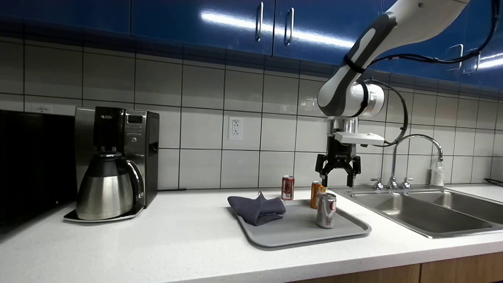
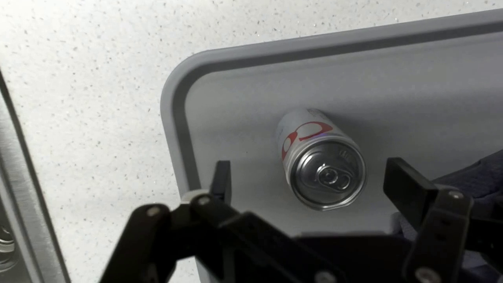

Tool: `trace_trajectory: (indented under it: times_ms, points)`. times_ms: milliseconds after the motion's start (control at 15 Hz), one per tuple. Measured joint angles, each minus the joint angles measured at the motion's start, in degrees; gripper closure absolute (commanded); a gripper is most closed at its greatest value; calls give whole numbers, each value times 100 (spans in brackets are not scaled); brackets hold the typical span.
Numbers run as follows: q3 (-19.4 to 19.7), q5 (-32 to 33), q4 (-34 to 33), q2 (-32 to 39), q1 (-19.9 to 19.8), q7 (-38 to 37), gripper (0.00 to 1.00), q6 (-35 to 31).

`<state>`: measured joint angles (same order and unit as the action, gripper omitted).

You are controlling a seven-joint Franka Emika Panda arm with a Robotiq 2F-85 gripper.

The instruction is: Pick up the silver coke can and put it on the kitchen counter, pick up the orange fanta can and put it on the kitchen counter

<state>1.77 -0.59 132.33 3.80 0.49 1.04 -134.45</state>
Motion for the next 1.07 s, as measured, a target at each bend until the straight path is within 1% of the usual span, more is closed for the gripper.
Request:
trace_trajectory:
  times_ms: [667,1067]
  points:
    - [-47,252,-414,540,171,-250,0,-4]
    - [-49,416,-440,722,284,-318,0,-4]
